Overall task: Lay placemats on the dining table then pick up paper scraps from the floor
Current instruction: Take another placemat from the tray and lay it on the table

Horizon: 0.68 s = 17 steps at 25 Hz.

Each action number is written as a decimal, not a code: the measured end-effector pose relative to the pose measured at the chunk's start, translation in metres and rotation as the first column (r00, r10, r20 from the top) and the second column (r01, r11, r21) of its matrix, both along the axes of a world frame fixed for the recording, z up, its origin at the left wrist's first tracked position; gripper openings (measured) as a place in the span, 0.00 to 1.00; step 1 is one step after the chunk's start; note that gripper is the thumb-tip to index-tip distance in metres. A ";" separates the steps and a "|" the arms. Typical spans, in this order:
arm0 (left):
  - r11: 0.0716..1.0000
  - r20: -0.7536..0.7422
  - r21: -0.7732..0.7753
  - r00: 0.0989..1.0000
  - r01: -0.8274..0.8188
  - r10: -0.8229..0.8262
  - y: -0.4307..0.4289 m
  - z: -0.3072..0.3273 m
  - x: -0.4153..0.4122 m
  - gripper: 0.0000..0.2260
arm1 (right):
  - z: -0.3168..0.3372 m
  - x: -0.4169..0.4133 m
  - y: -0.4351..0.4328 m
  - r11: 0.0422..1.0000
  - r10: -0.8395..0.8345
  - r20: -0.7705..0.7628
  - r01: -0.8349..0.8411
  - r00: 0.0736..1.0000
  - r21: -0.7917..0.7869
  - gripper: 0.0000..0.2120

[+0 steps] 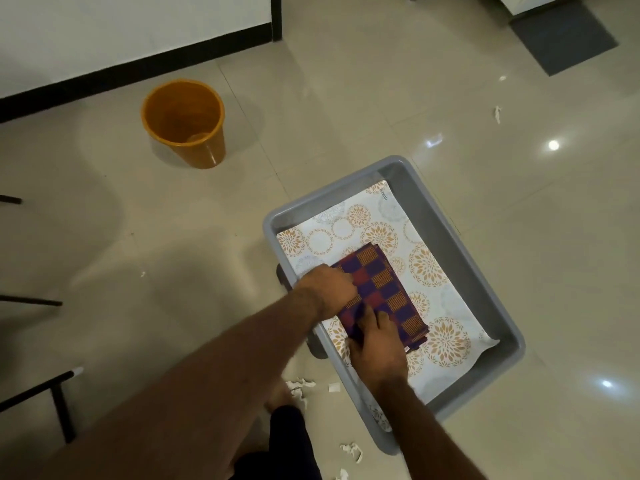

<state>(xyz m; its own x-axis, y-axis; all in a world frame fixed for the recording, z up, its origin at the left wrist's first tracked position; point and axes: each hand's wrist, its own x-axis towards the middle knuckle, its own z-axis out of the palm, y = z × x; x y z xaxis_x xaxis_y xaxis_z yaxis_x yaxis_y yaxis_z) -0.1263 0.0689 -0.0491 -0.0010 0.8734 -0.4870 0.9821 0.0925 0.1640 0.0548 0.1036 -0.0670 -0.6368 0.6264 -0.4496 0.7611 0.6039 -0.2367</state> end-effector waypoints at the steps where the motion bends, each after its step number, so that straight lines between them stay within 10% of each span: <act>1: 1.000 -0.011 0.005 1.000 -0.002 0.002 0.001 -0.001 0.000 0.08 | -0.001 0.000 0.000 1.000 -0.007 -0.009 0.007 1.000 0.008 0.32; 17: 0.955 -0.139 0.250 0.970 -0.159 0.198 -0.028 0.090 -0.045 0.11 | 0.105 -0.068 0.004 0.972 0.056 -0.230 -0.001 0.971 0.233 0.26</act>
